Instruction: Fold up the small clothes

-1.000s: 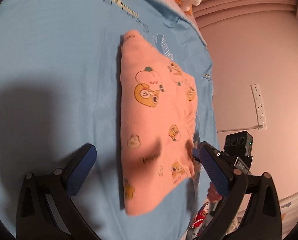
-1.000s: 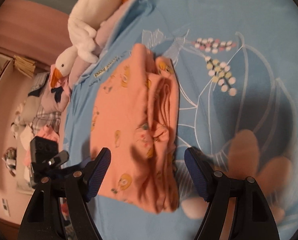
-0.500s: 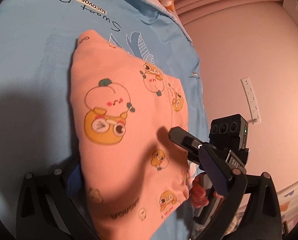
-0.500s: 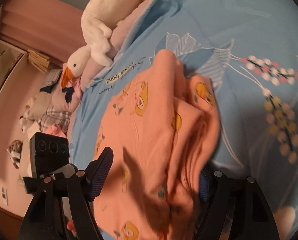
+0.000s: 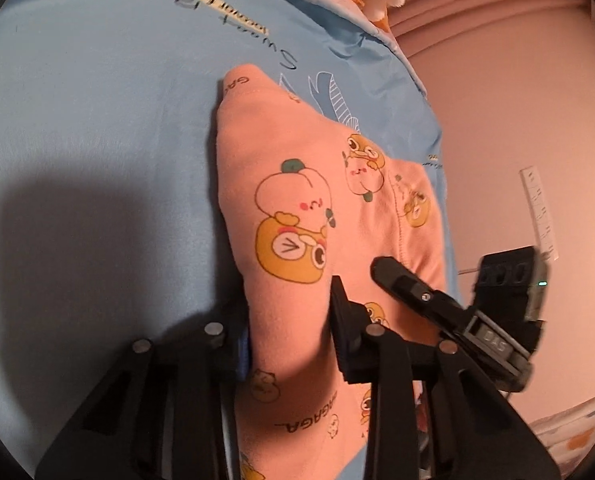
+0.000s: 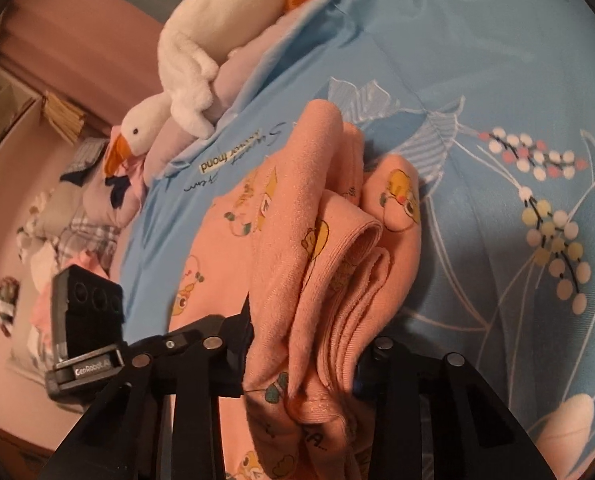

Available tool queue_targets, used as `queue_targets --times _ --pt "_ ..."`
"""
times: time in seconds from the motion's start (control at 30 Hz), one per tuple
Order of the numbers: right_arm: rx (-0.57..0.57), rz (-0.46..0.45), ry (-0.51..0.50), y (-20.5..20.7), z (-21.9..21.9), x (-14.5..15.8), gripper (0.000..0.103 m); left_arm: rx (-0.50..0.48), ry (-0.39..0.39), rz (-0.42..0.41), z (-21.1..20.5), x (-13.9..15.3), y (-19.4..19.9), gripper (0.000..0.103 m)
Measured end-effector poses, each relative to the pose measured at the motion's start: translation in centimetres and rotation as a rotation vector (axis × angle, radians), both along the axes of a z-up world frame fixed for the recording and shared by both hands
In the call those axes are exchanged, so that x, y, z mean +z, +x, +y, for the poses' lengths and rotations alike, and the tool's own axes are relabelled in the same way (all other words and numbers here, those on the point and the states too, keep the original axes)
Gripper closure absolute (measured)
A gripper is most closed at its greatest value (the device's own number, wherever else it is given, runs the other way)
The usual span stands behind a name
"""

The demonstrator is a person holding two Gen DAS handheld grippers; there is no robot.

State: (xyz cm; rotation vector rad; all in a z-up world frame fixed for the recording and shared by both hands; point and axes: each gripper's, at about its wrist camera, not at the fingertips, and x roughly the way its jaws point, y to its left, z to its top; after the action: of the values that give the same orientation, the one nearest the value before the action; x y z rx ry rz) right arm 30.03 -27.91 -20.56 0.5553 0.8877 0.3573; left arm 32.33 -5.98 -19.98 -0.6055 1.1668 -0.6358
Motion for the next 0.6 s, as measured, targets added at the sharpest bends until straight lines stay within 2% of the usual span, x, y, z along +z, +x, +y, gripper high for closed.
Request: queue_targets --times 0.17,0.23,0.37,0.6 --pt "0.011 -0.084 -0.055 -1.9 1.4 2.1 0.070 -0.008 0.049 -0.075 0.3 2.4 -2.1 0.075" --pt "0.013 -0.105 -0.044 -2.9 1.6 2.8 0.070 -0.010 0.074 -0.112 0.7 3.8 -3.6 0.075" --pt "0.024 -0.141 -0.018 -5.4 2.3 4.1 0.070 0.000 0.080 -0.134 1.9 5.6 -6.3 0.075" --pt "0.073 -0.184 0.003 -9.5 4.3 6.6 0.070 0.018 0.138 -0.202 3.3 9.0 -12.0 0.075"
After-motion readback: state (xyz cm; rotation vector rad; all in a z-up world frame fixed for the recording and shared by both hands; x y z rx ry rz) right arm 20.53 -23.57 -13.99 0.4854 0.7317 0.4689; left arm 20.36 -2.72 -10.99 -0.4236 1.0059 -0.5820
